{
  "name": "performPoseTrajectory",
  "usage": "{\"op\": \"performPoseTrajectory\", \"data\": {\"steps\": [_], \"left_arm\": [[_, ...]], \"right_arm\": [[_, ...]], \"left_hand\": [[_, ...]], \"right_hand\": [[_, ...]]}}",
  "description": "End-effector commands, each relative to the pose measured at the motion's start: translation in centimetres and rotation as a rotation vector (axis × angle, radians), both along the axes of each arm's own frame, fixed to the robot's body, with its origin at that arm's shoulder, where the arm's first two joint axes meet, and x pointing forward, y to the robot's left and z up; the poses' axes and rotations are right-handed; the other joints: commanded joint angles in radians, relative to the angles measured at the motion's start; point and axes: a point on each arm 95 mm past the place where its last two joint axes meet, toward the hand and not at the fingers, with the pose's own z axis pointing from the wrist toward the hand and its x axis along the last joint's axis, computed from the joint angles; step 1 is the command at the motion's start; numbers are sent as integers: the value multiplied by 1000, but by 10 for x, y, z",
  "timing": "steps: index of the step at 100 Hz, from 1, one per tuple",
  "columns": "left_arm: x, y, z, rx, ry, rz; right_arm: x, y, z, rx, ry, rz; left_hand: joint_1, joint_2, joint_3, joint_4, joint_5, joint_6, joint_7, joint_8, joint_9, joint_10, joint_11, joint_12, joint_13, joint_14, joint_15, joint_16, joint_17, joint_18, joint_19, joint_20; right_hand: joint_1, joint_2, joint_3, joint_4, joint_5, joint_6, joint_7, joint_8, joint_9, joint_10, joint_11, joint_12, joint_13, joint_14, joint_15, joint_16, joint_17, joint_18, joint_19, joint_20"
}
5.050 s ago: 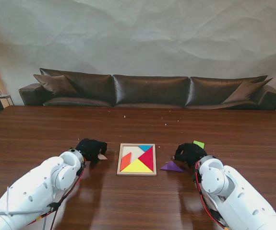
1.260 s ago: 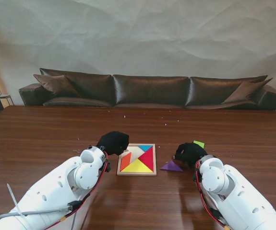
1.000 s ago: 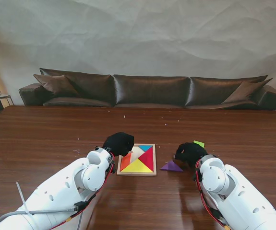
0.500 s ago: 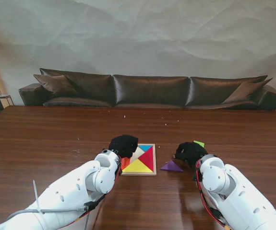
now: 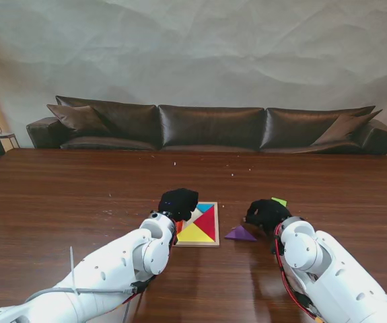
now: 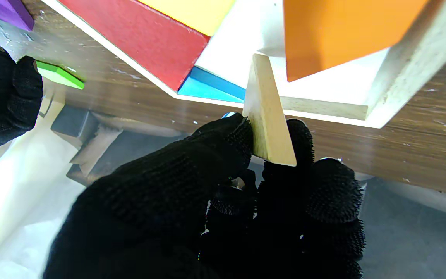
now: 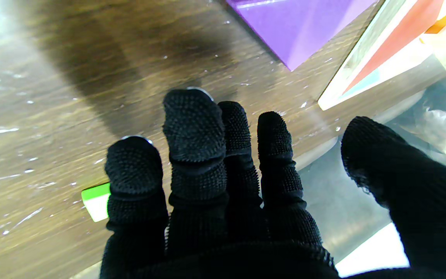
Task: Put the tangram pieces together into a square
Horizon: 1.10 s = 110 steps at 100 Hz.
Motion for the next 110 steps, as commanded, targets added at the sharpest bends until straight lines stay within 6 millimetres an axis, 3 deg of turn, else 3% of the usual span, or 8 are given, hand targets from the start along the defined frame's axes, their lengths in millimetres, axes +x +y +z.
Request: {"op": "performPoseTrajectory", "data": {"steps": [1,78,83,85,89,110], "left_arm": [[1,-10,2,-14,11,-9],[1,-10,-7,98,-7,8],[1,-11,-8,98,-5,6],[1,-11,-9,98,-4,6],[1,-12,-9,100,-1,6],[0,-13,-9,115,12,4]], "right_arm": [[-3,4,-2,1,16,15],[-4,5,0,4,-3,9],[-5,5,1,5,-10,6],[-5,5,1,6,-13,5],[-6,5,2,6,-21,2],[-7,6,6,10,-46,-6]], "left_hand": [[8,0,48,-14,0,-8,29,9,-8,-16,7,-2,2,12,43,-13,-7,-15,53,22],[42,-20,19,-23,30,-24,28,14,5,-19,1,-13,-10,7,-39,-53,-47,-4,-15,-3],[44,-21,18,-23,33,-24,26,14,5,-19,0,-13,-17,8,-65,-57,-57,-7,-38,-16],[45,-22,17,-23,34,-24,25,16,6,-19,-2,-12,-17,7,-103,-39,-66,-7,-38,-69],[46,-23,18,-23,39,-23,25,17,6,-20,-2,-12,-20,6,-121,-40,-77,-10,-47,-94],[44,-29,19,-25,42,-28,22,15,8,-20,-10,-16,-46,16,-136,-43,-114,-9,-57,-116]], "right_hand": [[-23,23,-17,11,11,7,11,-2,14,16,10,-11,19,0,3,4,-6,-7,22,-11],[-21,17,-14,11,7,6,9,-2,16,14,10,-11,20,2,4,4,-6,-6,22,-11],[-21,15,-13,11,7,7,9,-2,15,15,10,-11,20,1,4,4,-6,-6,22,-11],[-21,15,-13,10,6,6,9,-2,13,15,9,-11,20,1,4,4,-6,-6,22,-11],[-20,11,-12,10,4,5,8,-2,12,14,9,-11,19,1,3,4,-6,-6,22,-11],[-21,10,-9,9,6,4,11,-2,13,14,10,-11,18,2,3,4,-7,-5,21,-11]]}}
